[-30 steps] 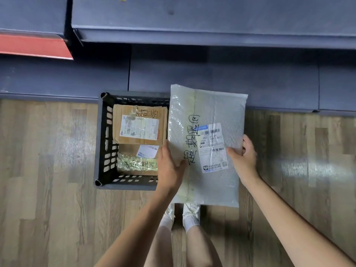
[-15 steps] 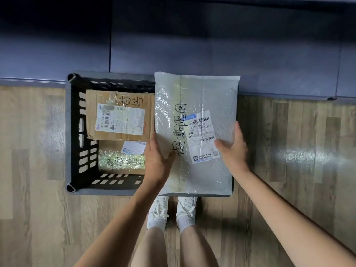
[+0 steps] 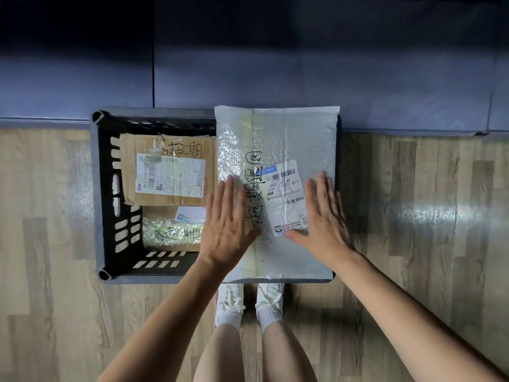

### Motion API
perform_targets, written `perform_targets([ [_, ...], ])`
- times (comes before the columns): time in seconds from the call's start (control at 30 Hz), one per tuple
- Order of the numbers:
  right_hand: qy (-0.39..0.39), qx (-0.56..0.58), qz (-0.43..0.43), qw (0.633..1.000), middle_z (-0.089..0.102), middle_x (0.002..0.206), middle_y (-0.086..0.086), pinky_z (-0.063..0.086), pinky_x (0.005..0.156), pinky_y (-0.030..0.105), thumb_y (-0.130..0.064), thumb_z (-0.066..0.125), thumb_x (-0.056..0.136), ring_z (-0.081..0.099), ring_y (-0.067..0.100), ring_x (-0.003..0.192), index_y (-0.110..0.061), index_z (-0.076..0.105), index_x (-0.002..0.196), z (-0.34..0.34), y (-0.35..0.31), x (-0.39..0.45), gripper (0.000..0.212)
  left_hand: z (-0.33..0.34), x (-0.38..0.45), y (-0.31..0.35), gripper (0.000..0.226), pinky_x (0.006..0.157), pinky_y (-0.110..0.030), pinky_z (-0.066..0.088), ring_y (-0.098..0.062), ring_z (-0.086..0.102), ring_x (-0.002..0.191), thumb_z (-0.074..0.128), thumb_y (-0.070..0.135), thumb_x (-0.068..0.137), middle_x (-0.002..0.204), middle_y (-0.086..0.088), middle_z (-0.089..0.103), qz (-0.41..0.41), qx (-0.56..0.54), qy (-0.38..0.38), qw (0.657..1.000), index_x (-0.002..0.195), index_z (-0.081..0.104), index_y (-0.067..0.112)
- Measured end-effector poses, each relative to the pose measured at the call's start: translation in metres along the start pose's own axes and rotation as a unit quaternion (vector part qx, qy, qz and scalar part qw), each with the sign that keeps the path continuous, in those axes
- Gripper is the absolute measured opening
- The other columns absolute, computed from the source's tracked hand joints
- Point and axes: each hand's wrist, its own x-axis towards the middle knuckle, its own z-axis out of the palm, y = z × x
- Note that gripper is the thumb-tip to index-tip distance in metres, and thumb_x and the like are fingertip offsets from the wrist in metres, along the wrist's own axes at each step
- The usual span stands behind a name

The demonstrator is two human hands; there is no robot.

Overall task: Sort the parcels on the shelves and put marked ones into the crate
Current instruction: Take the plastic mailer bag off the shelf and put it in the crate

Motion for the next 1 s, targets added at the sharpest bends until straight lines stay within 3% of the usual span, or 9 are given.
perform_targets([
  [0.17,-0.002,-0.071,0.009,0.997,-0.028,0.142,0.019,-0.010,0.113,0.039,-0.059,0.064,0.071,-0.022,0.031,0.135,0.001,-0.010,0.142,0.008,-0.002,0.011,0.119,0.015,0.010,-0.008,0.102,0.107,-0.055,0.023,-0.045,0.026,0.134,0.067,0.055,0.071,0.144,-0.034,0.024,0.029,0.052,-0.065,0.996,0.136,0.025,-0.012],
  [0.27,-0.029,-0.071,0.013,0.997,-0.033,0.138,0.018,-0.012,0.112,0.037,-0.055,0.064,0.074,-0.028,0.029,0.132,0.002,-0.012,0.143,0.015,0.000,0.017,0.117,0.024,0.013,-0.012,0.104,0.108,-0.056,0.023,-0.047,0.025,0.134,0.071,0.050,0.070,0.144,-0.035,0.024,0.028,0.061,-0.081,0.994,0.136,0.023,-0.013],
  [0.37,-0.019,-0.071,0.004,0.997,-0.027,0.141,0.021,-0.007,0.113,0.038,-0.055,0.066,0.070,-0.023,0.031,0.134,0.001,-0.012,0.140,0.020,0.004,0.018,0.119,0.030,0.014,-0.015,0.102,0.109,-0.056,0.023,-0.048,0.024,0.134,0.069,0.049,0.072,0.143,-0.036,0.023,0.036,0.058,-0.085,0.994,0.137,0.020,-0.013],
  [0.5,0.003,-0.102,0.007,0.995,0.007,0.147,0.035,0.014,0.110,0.047,-0.054,0.077,0.055,0.003,0.039,0.136,0.010,0.016,0.141,0.021,0.004,0.017,0.124,0.026,0.014,-0.015,0.101,0.109,-0.055,0.022,-0.048,0.023,0.134,0.070,0.048,0.072,0.144,-0.037,0.023,0.034,0.058,-0.093,0.993,0.136,0.021,-0.013],
  [0.7,0.020,-0.110,0.001,0.994,0.028,0.141,0.038,0.026,0.105,0.052,-0.054,0.082,0.046,0.029,0.045,0.132,0.011,0.026,0.135,0.019,0.003,0.012,0.124,0.015,0.019,-0.017,0.104,0.109,-0.056,0.023,-0.049,0.021,0.135,0.071,0.048,0.070,0.144,-0.038,0.020,0.040,0.047,-0.090,0.994,0.138,0.020,-0.012],
  [0.8,0.009,-0.116,0.009,0.993,0.030,0.140,0.038,0.028,0.103,0.050,-0.056,0.083,0.043,0.033,0.046,0.130,0.012,0.028,0.134,0.023,0.004,0.015,0.126,0.019,0.020,-0.018,0.103,0.108,-0.057,0.027,-0.050,0.019,0.135,0.067,0.048,0.071,0.144,-0.039,0.017,0.040,0.047,-0.116,0.991,0.138,0.018,-0.013],
  [0.87,0.019,-0.126,0.010,0.992,0.029,0.141,0.038,0.027,0.104,0.049,-0.056,0.082,0.044,0.029,0.045,0.131,0.014,0.031,0.134,0.026,0.005,0.018,0.125,0.018,0.022,-0.014,0.099,0.110,-0.056,0.024,-0.049,0.010,0.137,0.056,0.050,0.078,0.146,-0.038,0.007,0.036,0.072,-0.132,0.988,0.140,0.011,-0.013],
  [1.0,0.004,-0.118,0.021,0.993,0.025,0.142,0.039,0.022,0.105,0.050,-0.054,0.082,0.047,0.021,0.045,0.133,0.015,0.027,0.135,0.027,0.004,0.019,0.124,0.014,0.024,-0.009,0.094,0.116,-0.050,-0.002,-0.044,-0.024,0.135,0.032,0.055,0.091,0.142,-0.031,-0.030,0.014,0.098,-0.173,0.980,0.137,-0.023,-0.008],
])
